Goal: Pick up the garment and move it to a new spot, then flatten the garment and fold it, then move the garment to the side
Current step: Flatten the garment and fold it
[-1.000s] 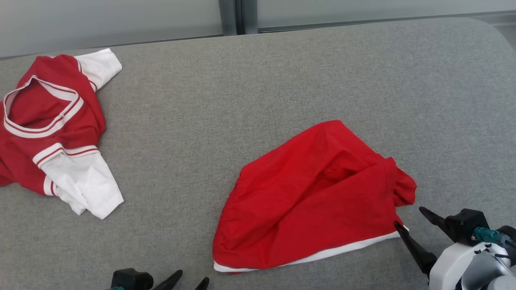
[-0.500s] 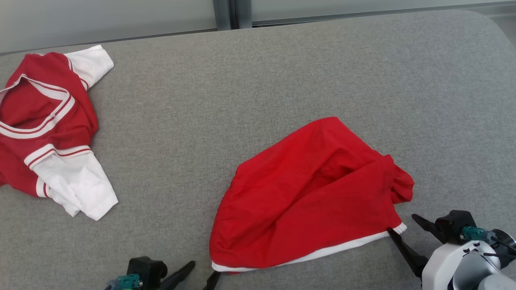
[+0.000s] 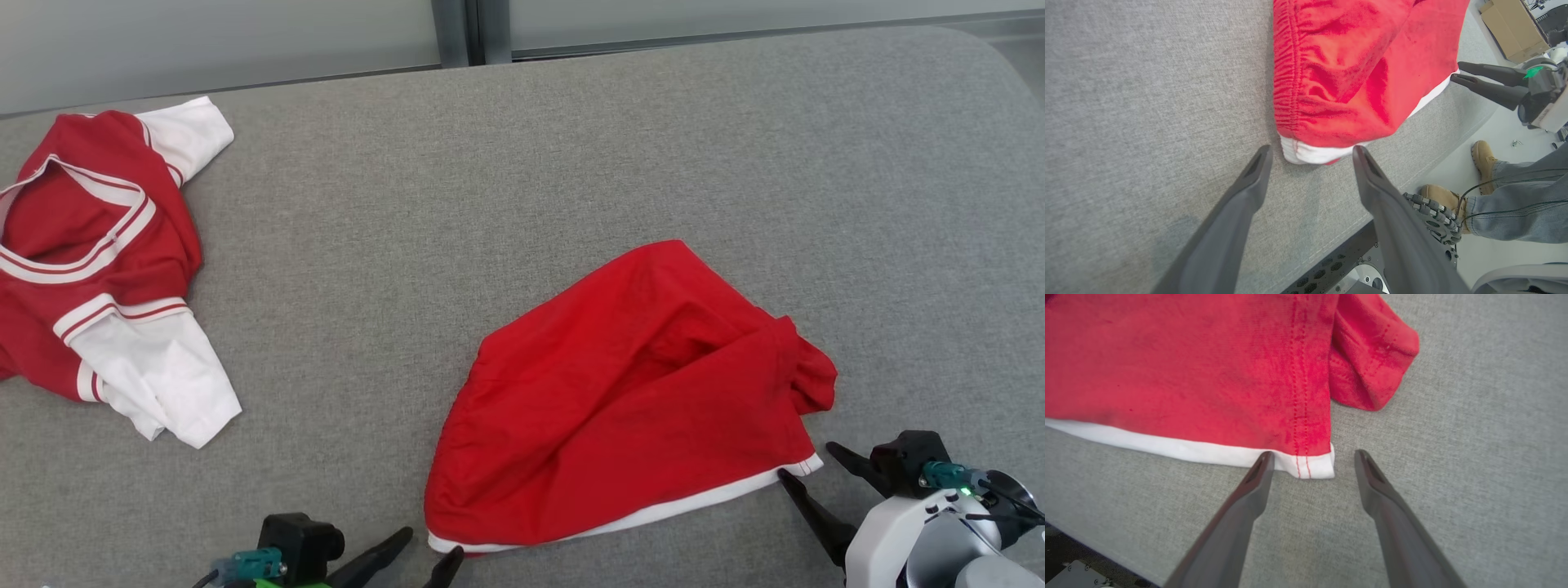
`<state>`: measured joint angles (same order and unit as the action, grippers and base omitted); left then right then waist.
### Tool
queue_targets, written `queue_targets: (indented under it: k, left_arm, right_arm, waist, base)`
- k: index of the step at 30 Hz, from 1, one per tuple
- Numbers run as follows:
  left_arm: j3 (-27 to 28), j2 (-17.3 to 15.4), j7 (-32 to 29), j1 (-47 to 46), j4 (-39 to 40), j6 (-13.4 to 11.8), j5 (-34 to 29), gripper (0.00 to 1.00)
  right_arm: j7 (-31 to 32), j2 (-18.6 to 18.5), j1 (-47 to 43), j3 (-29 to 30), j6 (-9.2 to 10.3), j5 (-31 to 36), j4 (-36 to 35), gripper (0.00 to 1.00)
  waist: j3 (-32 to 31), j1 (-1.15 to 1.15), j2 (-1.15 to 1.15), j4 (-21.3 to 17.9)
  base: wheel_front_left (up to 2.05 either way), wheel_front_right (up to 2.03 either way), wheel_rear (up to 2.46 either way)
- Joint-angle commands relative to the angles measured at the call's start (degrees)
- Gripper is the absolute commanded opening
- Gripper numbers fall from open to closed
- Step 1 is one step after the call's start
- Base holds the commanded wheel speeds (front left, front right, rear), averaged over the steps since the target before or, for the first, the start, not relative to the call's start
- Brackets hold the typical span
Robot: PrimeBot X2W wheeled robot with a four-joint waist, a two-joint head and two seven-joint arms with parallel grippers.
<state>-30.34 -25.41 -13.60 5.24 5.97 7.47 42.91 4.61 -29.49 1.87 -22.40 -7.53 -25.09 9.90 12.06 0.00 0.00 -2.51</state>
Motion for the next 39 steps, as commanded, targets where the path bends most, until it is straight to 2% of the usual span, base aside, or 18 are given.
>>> queue_targets:
  k: [1, 9, 20, 24, 25, 27, 28, 29, 30, 31, 32, 33, 39]
  left_arm:
    - [-0.21, -0.23, -0.23, -0.92, -0.07, 0.01, 0.17, 1.0]
    - [-2.0, 1.91, 1.44, -3.55, -3.91, 0.01, 2.34, 1.0]
    - [-4.49, 1.54, 2.68, -5.22, -7.03, 0.02, 3.33, 0.99]
    - [-4.99, 1.55, 3.39, -5.74, -7.57, 0.02, 3.74, 0.89]
    - [-5.09, 1.64, 3.7, -5.87, -7.72, 0.02, 3.79, 0.82]
    - [-5.34, 1.81, 4.03, -5.98, -8.08, 0.02, 3.84, 0.52]
    - [-5.51, 1.89, 4.19, -6.01, -8.26, 0.02, 3.9, 0.45]
    - [-5.64, 1.94, 4.32, -6.04, -8.47, 0.02, 3.98, 0.38]
    - [-5.64, 1.94, 4.32, -6.04, -8.47, 0.02, 3.98, 0.38]
    - [-5.96, 2.11, 4.65, -6.11, -8.7, 0.02, 4.14, 0.0]
    - [-6.18, 2.21, 4.79, -6.2, -8.74, 0.02, 4.34, 0.0]
    - [-6.44, 2.23, 4.95, -6.3, -8.78, 0.02, 4.47, 0.0]
    - [-7.41, 1.41, 5.76, -6.96, -7.68, 0.01, 4.84, 0.0]
  right_arm:
    - [-0.38, 0.12, 0.88, -0.24, 0.09, -0.44, 0.41, 1.0]
    - [-0.88, 0.42, 3.05, -2.31, 0.09, -1.37, 2.9, 1.0]
    - [-1.65, 1.21, 6.0, -5.6, 0.09, -2.59, 5.62, 1.0]
    - [-2.08, 1.02, 6.51, -6.28, 0.09, -3.07, 6.24, 1.0]
    - [-2.15, 0.99, 6.62, -6.45, 0.09, -3.1, 6.34, 1.0]
    - [-2.35, 0.93, 6.76, -6.82, 0.08, -3.25, 6.5, 1.0]
    - [-2.36, 0.92, 6.81, -7.0, 0.08, -3.42, 6.57, 0.9]
    - [-2.38, 0.89, 6.9, -7.21, 0.08, -3.59, 6.61, 0.68]
    - [-2.38, 0.89, 6.9, -7.21, 0.08, -3.59, 6.61, 0.68]
    - [-2.5, 0.76, 7.13, -7.53, 0.09, -3.84, 6.65, 0.31]
    - [-2.64, 0.7, 7.28, -7.67, 0.09, -4.04, 6.6, 0.13]
    - [-2.73, 0.69, 7.38, -7.81, 0.09, -4.24, 6.44, 0.0]
    - [-3.87, -0.08, 7.08, -8.1, 0.09, -6.2, 3.4, 0.0]
  waist:
    - [-0.01, 0.0, 0.0, -0.04]
    - [-0.04, 0.0, 0.0, -0.76]
    - [0.25, 0.0, 0.0, -1.11]
    - [0.2, 0.0, 0.0, -0.97]
    - [0.15, 0.0, 0.0, -0.96]
    - [0.06, 0.0, 0.0, -0.97]
    - [0.01, 0.0, 0.0, -0.99]
    - [-0.05, 0.0, 0.0, -1.05]
    - [-0.05, 0.0, 0.0, -1.05]
    - [-0.1, 0.0, 0.0, -1.17]
    - [-0.08, 0.0, 0.0, -1.22]
    - [-0.07, 0.0, 0.0, -1.26]
    - [0.06, 0.0, 0.0, -1.54]
  base:
    - [0.0, 0.0, 0.0]
    - [0.0, 0.0, 0.0]
    - [0.0, 0.0, 0.0]
    - [0.0, 0.0, 0.0]
    - [0.0, 0.0, 0.0]
    - [0.0, 0.0, 0.0]
    - [0.0, 0.0, 0.0]
    - [0.0, 0.0, 0.0]
    - [0.0, 0.0, 0.0]
    - [0.0, 0.0, 0.0]
    - [0.0, 0.0, 0.0]
    - [0.0, 0.0, 0.0]
    - [0.0, 0.0, 0.0]
